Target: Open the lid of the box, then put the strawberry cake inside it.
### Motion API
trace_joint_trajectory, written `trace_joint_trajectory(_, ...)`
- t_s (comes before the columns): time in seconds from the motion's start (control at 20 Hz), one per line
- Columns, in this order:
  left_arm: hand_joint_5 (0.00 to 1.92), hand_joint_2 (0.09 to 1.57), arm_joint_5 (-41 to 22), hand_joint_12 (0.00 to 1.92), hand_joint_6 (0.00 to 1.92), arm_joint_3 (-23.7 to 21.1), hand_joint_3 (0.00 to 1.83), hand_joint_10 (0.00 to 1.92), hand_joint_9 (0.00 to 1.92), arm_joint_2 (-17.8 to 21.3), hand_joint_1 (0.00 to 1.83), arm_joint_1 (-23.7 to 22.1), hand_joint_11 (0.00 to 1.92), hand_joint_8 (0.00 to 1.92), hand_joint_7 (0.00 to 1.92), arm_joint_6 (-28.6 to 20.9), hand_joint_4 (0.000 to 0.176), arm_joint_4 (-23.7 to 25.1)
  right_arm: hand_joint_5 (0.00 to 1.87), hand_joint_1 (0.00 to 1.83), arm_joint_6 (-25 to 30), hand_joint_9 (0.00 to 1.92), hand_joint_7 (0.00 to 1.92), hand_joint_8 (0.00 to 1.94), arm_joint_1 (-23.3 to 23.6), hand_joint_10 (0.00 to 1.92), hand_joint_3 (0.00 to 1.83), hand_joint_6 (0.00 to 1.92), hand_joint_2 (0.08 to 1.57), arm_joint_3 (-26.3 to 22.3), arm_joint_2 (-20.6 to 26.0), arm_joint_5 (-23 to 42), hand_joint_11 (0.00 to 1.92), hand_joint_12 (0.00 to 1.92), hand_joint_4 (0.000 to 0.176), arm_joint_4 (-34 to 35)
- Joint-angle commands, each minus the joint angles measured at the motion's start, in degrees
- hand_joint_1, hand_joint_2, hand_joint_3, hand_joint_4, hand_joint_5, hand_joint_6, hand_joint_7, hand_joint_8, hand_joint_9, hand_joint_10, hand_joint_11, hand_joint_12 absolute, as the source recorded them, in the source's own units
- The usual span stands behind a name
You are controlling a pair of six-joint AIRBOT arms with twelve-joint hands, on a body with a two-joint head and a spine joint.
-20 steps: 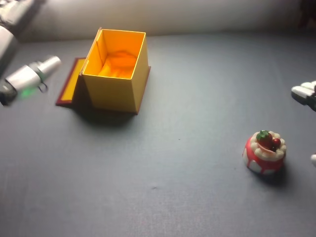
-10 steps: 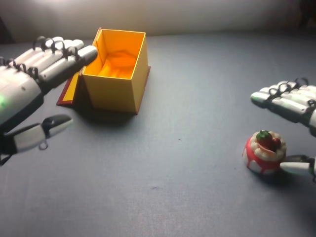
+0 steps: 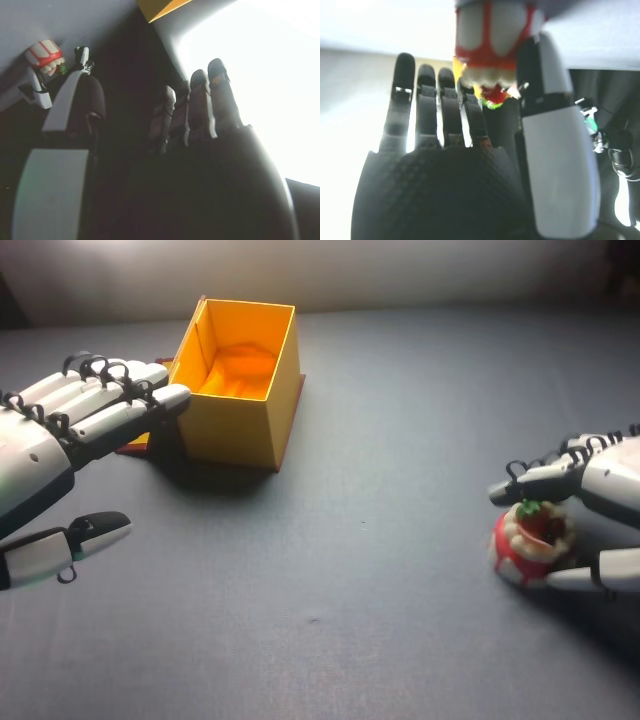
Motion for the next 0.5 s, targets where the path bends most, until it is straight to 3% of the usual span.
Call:
trace_joint_trajectory(0.0, 0.07, 1.32, -7.1, 0.0, 0.0, -0.17, 0.0, 0.0, 0.0, 0.61, 1.03, -0.08, 0.0, 0.0, 0.0, -0.07, 0.0, -0.99, 0.82, 1.13, 0.31, 1.34, 1.2, 1.6, 0.74, 1.75, 0.0, 1.22, 1.2, 0.52, -0.06, 4.45, 1.39, 1.9, 0.0, -0.21)
trace_joint_trajectory(0.05, 0.06, 1.32, -7.38, 0.0, 0.0, -0.36, 0.0, 0.0, 0.0, 0.72, 1.04, 0.22, 0.0, 0.0, 0.0, -0.08, 0.0, -0.99, 0.83, 1.14, 0.94, 1.45, 1.24, 1.85, 1.04, 1.89, 0.0, 1.22, 1.19, 0.73, -0.05, 4.32, 1.55, 1.92, 0.0, -0.9)
trace_joint_trajectory(0.15, 0.06, 1.33, -7.81, 0.03, 0.0, -0.76, 0.0, 0.0, 0.0, 1.01, 1.04, 0.94, 0.05, 0.0, 0.0, -0.09, 0.0, -0.99, 0.85, 1.14, 1.47, 1.23, 1.02, 1.85, 1.97, 1.92, 0.0, 1.19, 1.18, 0.79, 0.02, 4.41, 1.34, 1.92, 0.0, -1.94)
trace_joint_trajectory(0.2, 0.06, 1.35, -7.96, 0.26, 0.01, -0.95, 0.0, 0.0, 0.0, 1.12, 0.99, 1.35, 0.01, 0.0, 0.0, -0.11, 0.0, -1.01, 0.78, 1.2, 1.77, 1.13, 0.83, 1.5, 2.67, 1.92, 0.01, 1.28, 1.21, 0.79, 0.13, 4.61, 1.23, 1.92, 0.0, -2.82)
trace_joint_trajectory(0.25, 0.07, 1.36, -8.13, 0.37, 0.01, -1.12, 0.0, 0.0, 0.0, 1.14, 0.95, 1.88, 0.0, 0.0, 0.0, -0.23, 0.007, -1.07, 0.73, 1.2, 2.47, 1.06, 0.76, 1.47, 3.58, 1.92, 0.01, 1.35, 1.24, 0.79, 0.32, 4.97, 1.16, 1.92, 0.0, -4.05)
trace_joint_trajectory(0.3, 0.06, 1.36, -8.11, 0.35, 0.0, -1.21, 0.0, 0.0, 0.0, 1.13, 0.93, 2.19, 0.0, 0.0, 0.0, -0.32, 0.017, -1.08, 0.7, 1.19, 2.93, 1.03, 0.73, 1.5, 4.5, 1.92, 0.01, 1.39, 1.26, 0.79, 0.46, 5.17, 1.14, 1.92, 0.0, -5.14)
trace_joint_trajectory(0.35, 0.07, 1.37, -7.81, 0.41, 0.0, -1.26, 0.0, 0.0, 0.0, 1.11, 0.93, 2.52, 0.0, 0.0, 0.0, -0.47, 0.0, -1.08, 0.69, 1.19, 3.23, 0.93, 0.69, 1.71, 5.73, 1.92, 0.01, 1.21, 1.28, 0.82, 0.52, 5.32, 1.03, 1.92, 0.0, -6.32)
trace_joint_trajectory(0.4, 0.09, 1.36, -7.36, 0.39, 0.0, -1.26, 0.0, 0.0, 0.01, 1.02, 0.95, 2.89, 0.0, 0.0, 0.0, -0.66, 0.005, -1.07, 0.67, 1.19, 3.28, 0.97, 0.7, 1.56, 7.56, 1.92, 0.0, 1.38, 1.28, 0.93, 0.52, 5.35, 1.06, 1.92, 0.0, -7.75)
trace_joint_trajectory(0.45, 0.08, 1.36, -7.1, 0.38, 0.0, -1.26, 0.0, 0.0, 0.01, 0.97, 0.96, 3.14, 0.0, 0.0, 0.0, -0.9, 0.007, -1.03, 0.73, 1.13, 3.3, 1.17, 0.95, 1.86, 8.75, 1.92, 0.0, 1.34, 1.25, 1.07, 0.52, 5.35, 1.26, 1.92, 0.0, -8.57)
